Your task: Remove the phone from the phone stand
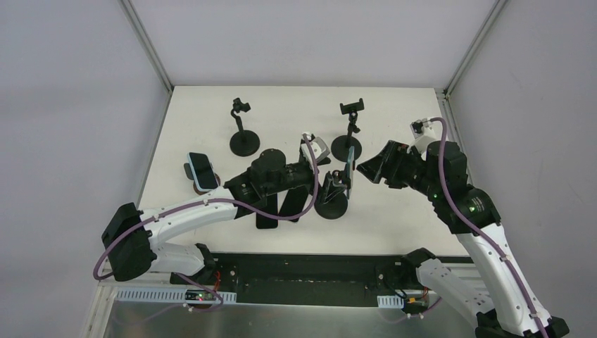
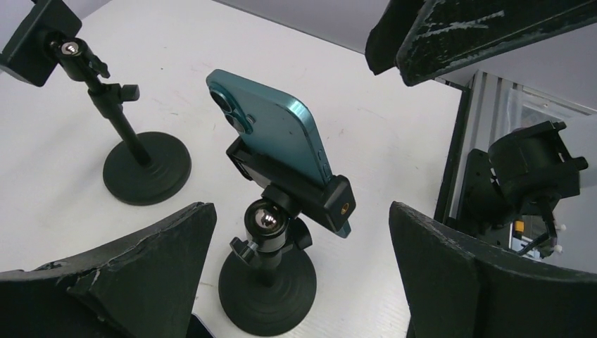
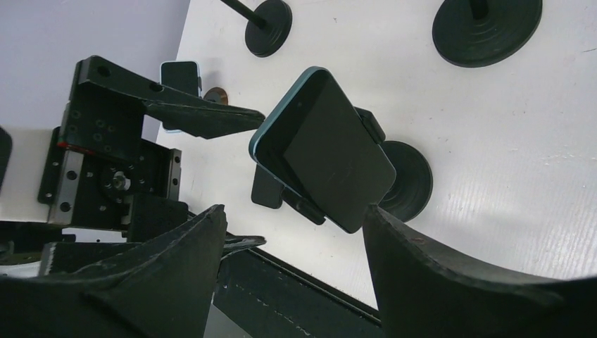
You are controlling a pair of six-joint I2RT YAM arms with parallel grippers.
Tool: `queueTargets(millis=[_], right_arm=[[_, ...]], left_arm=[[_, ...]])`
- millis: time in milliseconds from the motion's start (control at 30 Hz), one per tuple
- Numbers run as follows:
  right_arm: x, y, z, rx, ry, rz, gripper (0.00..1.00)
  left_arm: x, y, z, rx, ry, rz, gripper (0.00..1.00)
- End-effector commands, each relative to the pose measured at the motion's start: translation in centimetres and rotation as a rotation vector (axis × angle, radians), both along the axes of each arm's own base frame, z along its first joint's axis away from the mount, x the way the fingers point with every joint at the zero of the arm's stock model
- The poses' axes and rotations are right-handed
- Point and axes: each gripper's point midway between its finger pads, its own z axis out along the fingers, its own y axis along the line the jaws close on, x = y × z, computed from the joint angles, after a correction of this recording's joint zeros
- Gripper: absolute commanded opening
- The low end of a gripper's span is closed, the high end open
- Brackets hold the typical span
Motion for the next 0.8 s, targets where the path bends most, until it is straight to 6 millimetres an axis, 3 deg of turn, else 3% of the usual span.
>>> queueTargets(millis=[0, 300, 767], right_arm=[[-0.5, 0.3, 0.5, 0.034, -0.01, 0.017, 0.74], [-0.6, 0.1, -0.2, 0.024, 0.01, 0.015, 0.74], [-0.6, 0.4, -0.5, 0.023, 0.037, 0.022, 0.74]], left_arm=[[-0.2, -1.8, 3.8, -0.101, -0.115, -0.058, 0.99], [-0.1, -3.0, 2.8, -0.125, -0.088, -0.079, 0.99], [1.2, -3.1, -0.2, -0.073, -0.073, -0.02, 0.99]])
